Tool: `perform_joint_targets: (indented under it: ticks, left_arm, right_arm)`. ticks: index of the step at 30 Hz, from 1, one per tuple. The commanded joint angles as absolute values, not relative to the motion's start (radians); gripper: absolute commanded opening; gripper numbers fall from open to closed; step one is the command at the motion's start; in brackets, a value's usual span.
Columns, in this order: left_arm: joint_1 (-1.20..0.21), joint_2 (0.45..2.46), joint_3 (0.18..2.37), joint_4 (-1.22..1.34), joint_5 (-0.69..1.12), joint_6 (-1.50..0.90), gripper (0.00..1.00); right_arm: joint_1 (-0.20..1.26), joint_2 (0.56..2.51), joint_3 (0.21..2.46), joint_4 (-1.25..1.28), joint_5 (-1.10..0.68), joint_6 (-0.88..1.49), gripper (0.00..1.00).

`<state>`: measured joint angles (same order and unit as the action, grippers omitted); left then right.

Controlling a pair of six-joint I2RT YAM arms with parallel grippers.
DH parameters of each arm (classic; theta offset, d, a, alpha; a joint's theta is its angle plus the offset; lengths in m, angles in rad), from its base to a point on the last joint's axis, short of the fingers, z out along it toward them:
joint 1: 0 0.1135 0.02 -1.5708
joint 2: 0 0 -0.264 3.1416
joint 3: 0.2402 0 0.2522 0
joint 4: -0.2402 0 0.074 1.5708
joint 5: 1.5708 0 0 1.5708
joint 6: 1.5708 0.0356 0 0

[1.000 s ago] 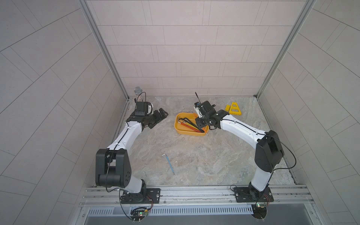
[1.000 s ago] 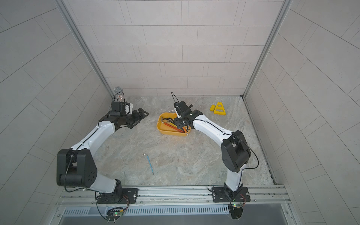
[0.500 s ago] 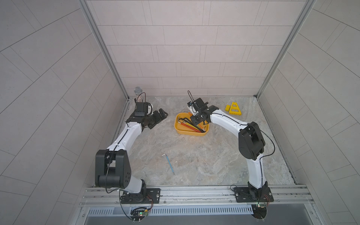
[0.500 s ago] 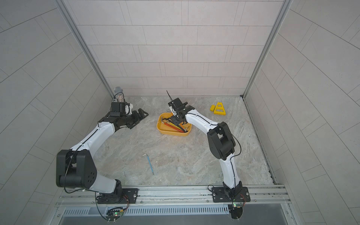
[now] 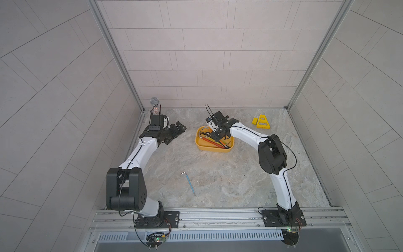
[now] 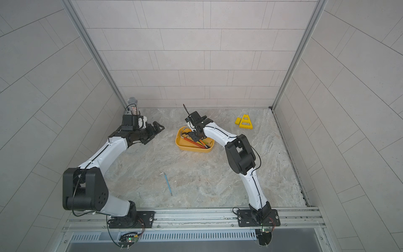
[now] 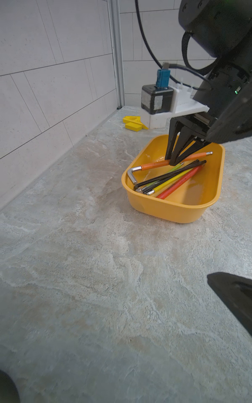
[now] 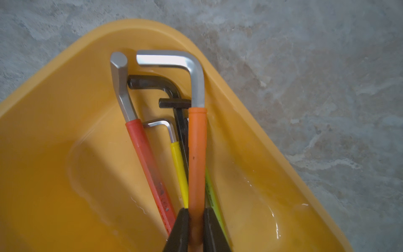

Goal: Put the hex key on the desktop into the storage box
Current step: Place the Allen key in the storage box, then pick up the Allen key from the center of the board.

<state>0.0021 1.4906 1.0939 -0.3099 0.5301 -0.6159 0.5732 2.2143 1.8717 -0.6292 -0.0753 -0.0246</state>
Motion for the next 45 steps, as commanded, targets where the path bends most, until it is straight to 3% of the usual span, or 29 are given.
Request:
perform_joint_targets:
  ticks: [1, 8, 10, 19, 27, 35, 45]
  left_arm:
    - [0.014, 1.475, 1.082, -0.293, 0.525, -0.613, 1.0]
    - [0.017, 1.472, 1.076, -0.29, 0.523, -0.617, 1.0]
    - [0.018, 1.47, 1.077, -0.29, 0.523, -0.617, 1.0]
    - [0.026, 1.456, 1.069, -0.291, 0.505, -0.612, 1.0]
    - [0.071, 1.448, 1.053, -0.268, 0.514, -0.649, 1.0]
    - [0.082, 1.435, 1.049, -0.282, 0.479, -0.635, 1.0]
    - [0.094, 1.424, 1.045, -0.283, 0.471, -0.634, 1.0]
  right_arm:
    - [0.572, 2.195, 1.872, -0.67, -0.083, -0.01, 0.18]
    - [0.574, 2.1, 1.831, -0.668, -0.097, 0.037, 0.48]
    - [0.574, 2.059, 1.818, -0.667, -0.09, 0.065, 0.5]
    - [0.626, 1.822, 1.664, -0.671, -0.09, 0.321, 0.52]
    - [0.829, 1.666, 1.352, -0.46, -0.113, 0.619, 0.52]
    - [1.077, 1.78, 1.393, -0.498, 0.029, 0.728, 0.52]
    - [1.211, 1.989, 1.55, -0.555, 0.071, 0.796, 0.49]
